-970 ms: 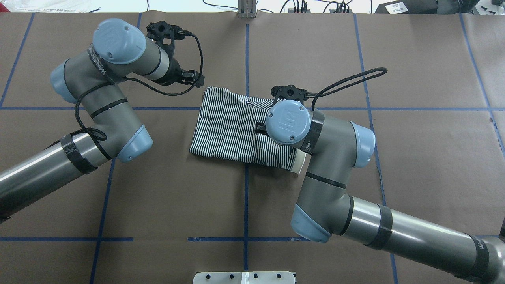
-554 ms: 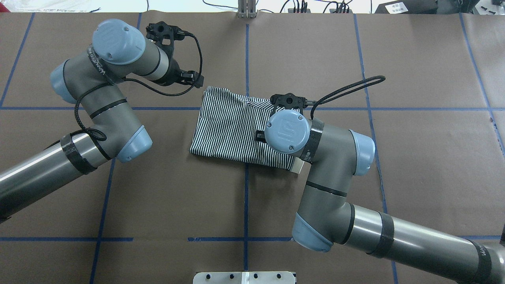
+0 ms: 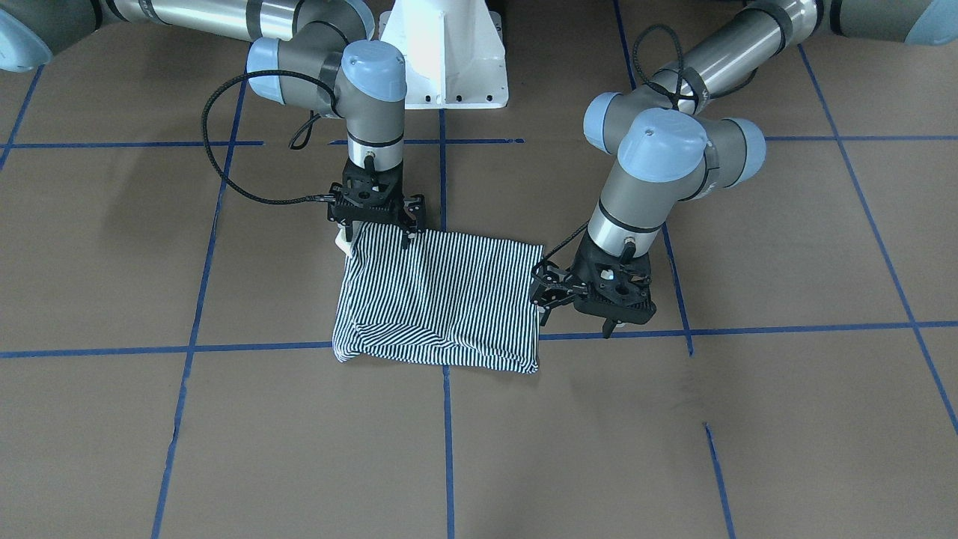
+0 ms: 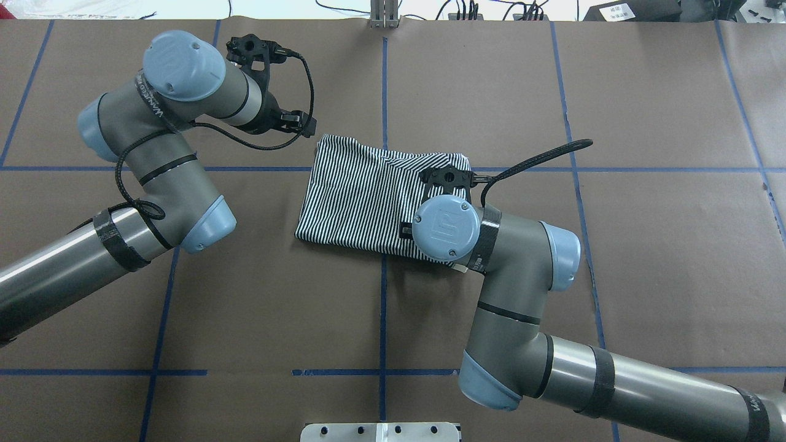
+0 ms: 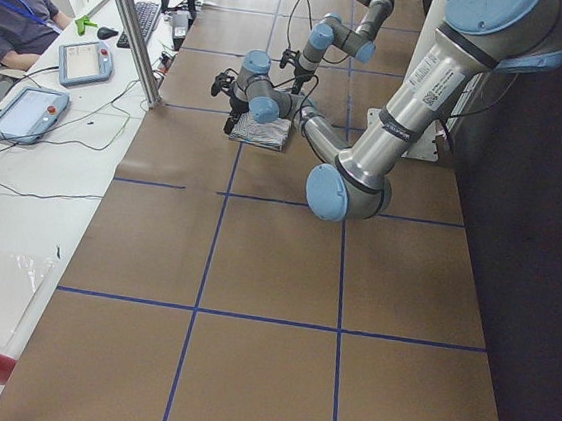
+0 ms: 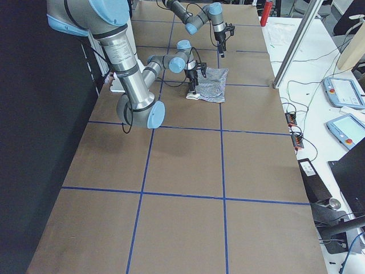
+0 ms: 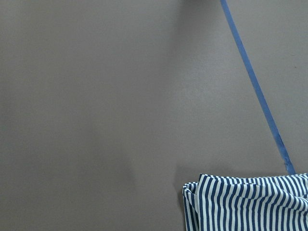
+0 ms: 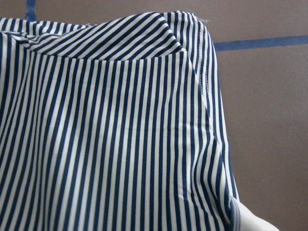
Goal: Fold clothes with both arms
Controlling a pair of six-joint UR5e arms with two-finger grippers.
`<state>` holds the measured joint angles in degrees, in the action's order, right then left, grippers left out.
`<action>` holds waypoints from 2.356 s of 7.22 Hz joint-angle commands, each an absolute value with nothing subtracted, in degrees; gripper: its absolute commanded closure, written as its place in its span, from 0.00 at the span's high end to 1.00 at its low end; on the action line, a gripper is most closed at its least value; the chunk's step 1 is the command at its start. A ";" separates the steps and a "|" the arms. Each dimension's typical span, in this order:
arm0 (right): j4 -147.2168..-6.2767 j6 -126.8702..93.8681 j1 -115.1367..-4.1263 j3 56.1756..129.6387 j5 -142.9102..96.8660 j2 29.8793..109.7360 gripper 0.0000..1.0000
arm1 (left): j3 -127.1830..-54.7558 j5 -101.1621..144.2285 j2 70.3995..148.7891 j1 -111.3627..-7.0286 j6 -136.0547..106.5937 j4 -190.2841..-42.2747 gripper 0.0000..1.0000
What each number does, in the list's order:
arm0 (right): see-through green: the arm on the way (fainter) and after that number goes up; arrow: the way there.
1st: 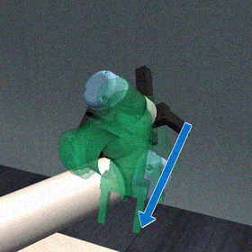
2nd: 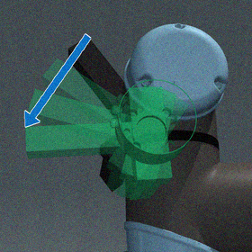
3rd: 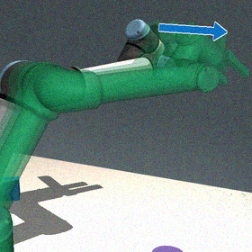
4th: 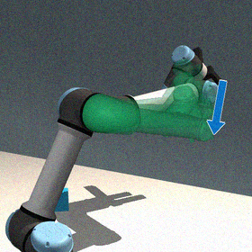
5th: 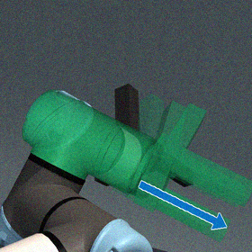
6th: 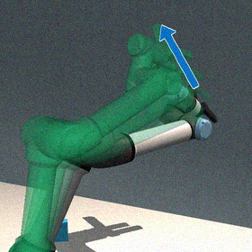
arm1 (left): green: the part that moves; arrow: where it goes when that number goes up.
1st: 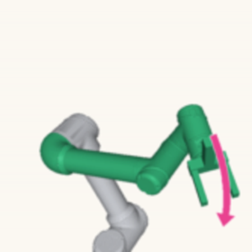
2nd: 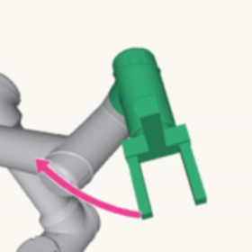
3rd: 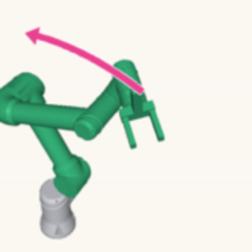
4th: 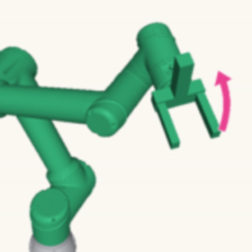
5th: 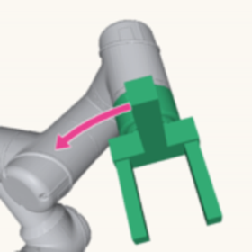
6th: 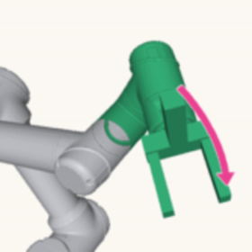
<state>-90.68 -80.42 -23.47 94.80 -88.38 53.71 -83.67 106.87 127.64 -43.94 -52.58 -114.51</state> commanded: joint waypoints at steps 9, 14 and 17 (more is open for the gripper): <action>-96.68 -54.06 -45.39 101.69 -113.58 55.01 1.00 | -89.18 109.41 123.34 -44.03 -52.12 -114.00 1.00; -96.25 -15.28 -67.20 101.60 -126.54 73.16 1.00 | -103.77 114.50 110.25 -55.51 -24.32 -104.26 1.00; -94.93 -8.18 -77.14 100.99 -128.68 87.84 1.00 | -103.89 126.62 99.54 -67.65 -17.14 -103.80 1.00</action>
